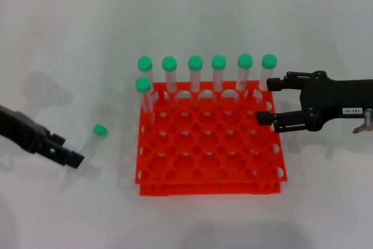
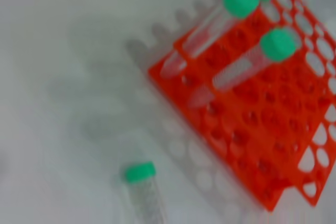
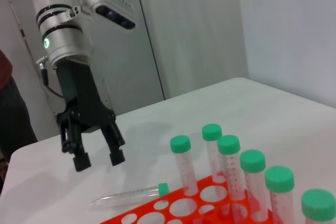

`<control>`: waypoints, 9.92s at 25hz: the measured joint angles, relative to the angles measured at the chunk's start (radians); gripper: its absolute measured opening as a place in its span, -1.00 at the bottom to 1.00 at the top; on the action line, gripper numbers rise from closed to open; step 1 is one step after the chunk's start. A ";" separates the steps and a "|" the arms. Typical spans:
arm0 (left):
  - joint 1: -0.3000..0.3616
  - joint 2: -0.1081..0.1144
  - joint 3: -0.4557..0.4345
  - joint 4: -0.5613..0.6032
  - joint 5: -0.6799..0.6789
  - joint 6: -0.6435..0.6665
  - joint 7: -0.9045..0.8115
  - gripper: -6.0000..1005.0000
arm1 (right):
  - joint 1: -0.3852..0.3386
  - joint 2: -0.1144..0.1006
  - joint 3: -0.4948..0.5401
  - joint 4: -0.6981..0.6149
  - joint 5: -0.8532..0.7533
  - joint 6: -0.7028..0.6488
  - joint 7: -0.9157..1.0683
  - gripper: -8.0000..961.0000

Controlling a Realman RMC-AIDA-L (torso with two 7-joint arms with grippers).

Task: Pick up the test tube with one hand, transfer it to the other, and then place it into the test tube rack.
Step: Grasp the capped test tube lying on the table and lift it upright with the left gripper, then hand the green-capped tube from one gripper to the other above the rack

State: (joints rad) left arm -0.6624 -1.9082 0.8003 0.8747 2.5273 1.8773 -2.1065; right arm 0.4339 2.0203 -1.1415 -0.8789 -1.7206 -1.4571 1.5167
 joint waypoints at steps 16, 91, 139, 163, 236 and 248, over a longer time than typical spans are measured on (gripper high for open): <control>0.017 0.000 0.005 -0.011 0.137 -0.049 0.003 0.75 | -0.006 0.001 -0.024 0.003 0.010 0.008 -0.005 0.79; -0.104 -0.054 0.116 -0.143 0.211 -0.150 -0.009 0.21 | -0.008 0.001 -0.040 0.042 0.038 0.015 -0.045 0.79; -0.164 -0.062 0.155 -0.181 0.269 -0.175 -0.046 -0.10 | -0.011 -0.001 -0.040 0.064 0.061 0.018 -0.073 0.79; -0.178 -0.064 0.155 -0.215 0.279 -0.186 -0.047 -0.29 | -0.015 -0.003 -0.040 0.066 0.061 0.018 -0.074 0.79; -0.167 -0.059 0.106 -0.165 0.282 -0.215 -0.099 -0.60 | -0.012 -0.004 -0.029 0.066 0.070 0.019 -0.097 0.79; -0.047 -0.039 -0.027 0.036 0.149 -0.230 -0.061 -0.60 | -0.015 -0.005 -0.027 0.065 0.100 0.038 -0.106 0.79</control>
State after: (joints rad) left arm -0.7091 -1.9474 0.7737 0.9106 2.6761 1.6470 -2.1675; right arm 0.4185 2.0157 -1.1688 -0.8142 -1.6202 -1.4194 1.4111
